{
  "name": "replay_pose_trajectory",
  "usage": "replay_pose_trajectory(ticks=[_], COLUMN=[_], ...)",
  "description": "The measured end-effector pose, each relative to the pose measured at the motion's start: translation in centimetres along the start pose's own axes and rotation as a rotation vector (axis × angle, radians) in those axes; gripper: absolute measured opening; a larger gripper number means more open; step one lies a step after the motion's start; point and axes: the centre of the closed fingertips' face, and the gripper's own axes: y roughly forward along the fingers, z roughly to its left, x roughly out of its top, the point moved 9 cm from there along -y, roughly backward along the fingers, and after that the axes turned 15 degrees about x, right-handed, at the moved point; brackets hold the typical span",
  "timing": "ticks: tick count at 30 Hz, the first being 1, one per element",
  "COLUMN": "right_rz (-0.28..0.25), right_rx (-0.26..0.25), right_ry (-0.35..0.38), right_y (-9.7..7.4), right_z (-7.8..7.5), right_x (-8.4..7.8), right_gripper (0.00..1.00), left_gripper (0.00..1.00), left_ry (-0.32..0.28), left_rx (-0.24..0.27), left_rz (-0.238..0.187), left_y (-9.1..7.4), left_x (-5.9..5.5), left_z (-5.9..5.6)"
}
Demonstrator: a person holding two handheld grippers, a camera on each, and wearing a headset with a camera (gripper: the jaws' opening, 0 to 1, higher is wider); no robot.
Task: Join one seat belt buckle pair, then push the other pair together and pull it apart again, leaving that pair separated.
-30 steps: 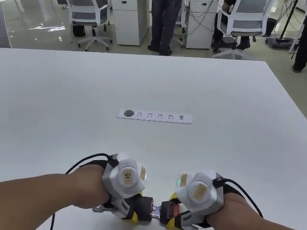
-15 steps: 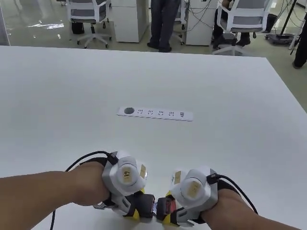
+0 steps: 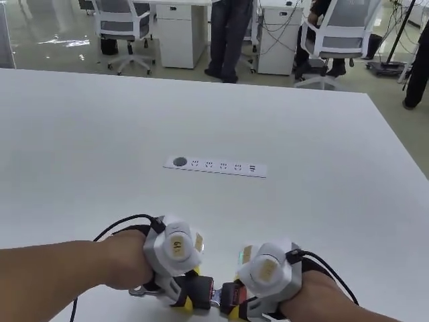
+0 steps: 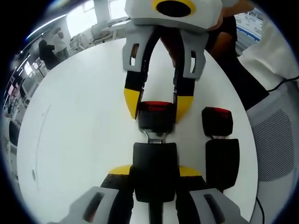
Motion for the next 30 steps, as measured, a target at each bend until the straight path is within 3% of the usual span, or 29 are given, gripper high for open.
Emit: replay_pose_trajectory(ticks=[9, 15, 26, 30], right_rz=[0.005, 0.05, 0.071, 0.079], right_rx=[-0.008, -0.023, -0.043, -0.043], right_ry=[-0.002, -0.002, 0.067, 0.058], right_y=[-0.2, -1.6, -4.8, -5.7], right_z=[0.1, 0.9, 1.9, 2.5], right_x=[-1.0, -3.1, -8.2, -9.6], right_gripper=[0.32, 0.32, 0.33, 0.33], left_gripper=[0.34, 0.34, 0.34, 0.34], left_ry=[0.018, 0.019, 0.022, 0.02], left_rx=[0.001, 0.002, 0.005, 0.008], left_rz=[0.022, 0.022, 0.028, 0.032], left_y=[0.1, 0.1, 0.0, 0.0], left_x=[0.3, 0.2, 0.3, 0.3], left_z=[-0.2, -0.4, -0.7, -0.7])
